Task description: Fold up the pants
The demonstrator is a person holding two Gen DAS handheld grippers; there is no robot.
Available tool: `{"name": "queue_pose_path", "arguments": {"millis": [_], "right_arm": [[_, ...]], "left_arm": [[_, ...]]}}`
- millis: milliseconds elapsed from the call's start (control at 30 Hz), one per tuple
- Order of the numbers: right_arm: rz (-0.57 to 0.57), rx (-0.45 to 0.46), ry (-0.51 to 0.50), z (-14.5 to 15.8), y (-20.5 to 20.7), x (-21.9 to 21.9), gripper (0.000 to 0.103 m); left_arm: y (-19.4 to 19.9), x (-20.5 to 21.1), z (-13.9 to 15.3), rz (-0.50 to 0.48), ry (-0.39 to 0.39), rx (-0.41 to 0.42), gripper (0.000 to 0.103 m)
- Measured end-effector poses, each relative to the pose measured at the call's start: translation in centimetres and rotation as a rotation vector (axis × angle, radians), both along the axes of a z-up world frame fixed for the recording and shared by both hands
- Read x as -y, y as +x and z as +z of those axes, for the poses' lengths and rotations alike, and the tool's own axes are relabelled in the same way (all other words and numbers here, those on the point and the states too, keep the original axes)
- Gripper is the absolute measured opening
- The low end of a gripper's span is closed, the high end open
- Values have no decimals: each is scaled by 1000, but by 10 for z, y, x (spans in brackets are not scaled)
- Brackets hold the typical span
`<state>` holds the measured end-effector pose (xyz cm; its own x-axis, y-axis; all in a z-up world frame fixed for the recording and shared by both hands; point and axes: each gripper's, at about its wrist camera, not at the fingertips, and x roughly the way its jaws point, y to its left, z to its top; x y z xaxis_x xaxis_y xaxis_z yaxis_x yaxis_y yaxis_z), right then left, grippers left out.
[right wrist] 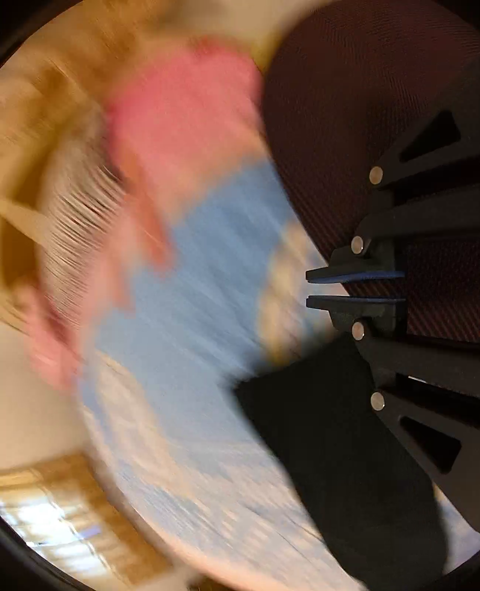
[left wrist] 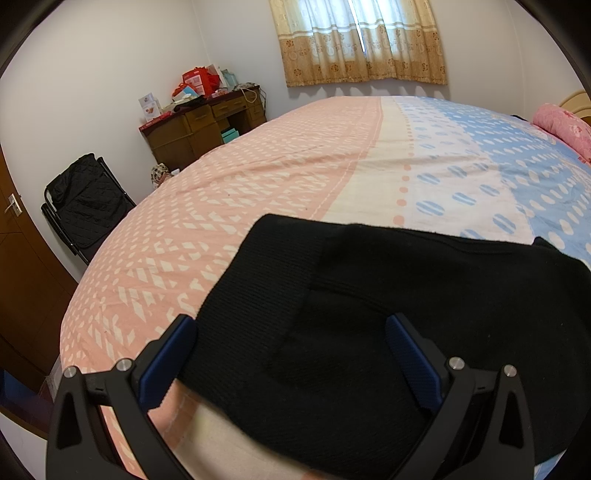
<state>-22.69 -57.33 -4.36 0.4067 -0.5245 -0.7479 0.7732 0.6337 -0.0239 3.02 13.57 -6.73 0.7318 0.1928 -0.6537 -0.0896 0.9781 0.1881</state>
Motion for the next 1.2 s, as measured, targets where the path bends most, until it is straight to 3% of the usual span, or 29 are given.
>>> {"name": "queue_pose_path", "arguments": {"millis": [67, 167, 233, 333, 467, 533, 600, 733, 867, 933, 1000, 1133, 1200], "right_arm": [[36, 67, -63, 17, 1, -19, 7], [257, 179, 106, 15, 22, -51, 7], [358, 190, 198, 3, 44, -73, 7], [433, 179, 243, -16, 72, -103, 7], [456, 63, 302, -54, 93, -131, 8], [433, 108, 254, -55, 84, -141, 8], [420, 107, 271, -57, 76, -141, 8], [396, 47, 254, -44, 71, -150, 8], [550, 169, 225, -17, 78, -200, 8], [645, 216, 272, -12, 92, -226, 8], [762, 227, 323, -11, 117, -260, 8], [869, 202, 337, -19, 155, -312, 8], [895, 162, 363, -34, 169, -331, 8]], "left_arm": [[0, 0, 0, 0, -2, 0, 103], [-1, 0, 3, 18, -6, -1, 103], [-3, 2, 7, 25, -23, -10, 103], [-13, 15, 24, -43, -51, 19, 103], [-27, 43, 39, -141, -20, 48, 103], [-29, 53, 37, -174, -34, 30, 103], [-29, 63, 34, -214, -57, -4, 103], [-30, 97, 29, -336, -61, -40, 103], [-26, 139, 32, -437, -28, -30, 103], [-18, 149, 30, -442, -44, -54, 103], [2, 158, 20, -420, -65, -132, 103], [33, 167, -1, -352, -88, -252, 103], [38, 171, -5, -340, -94, -243, 103]]}}
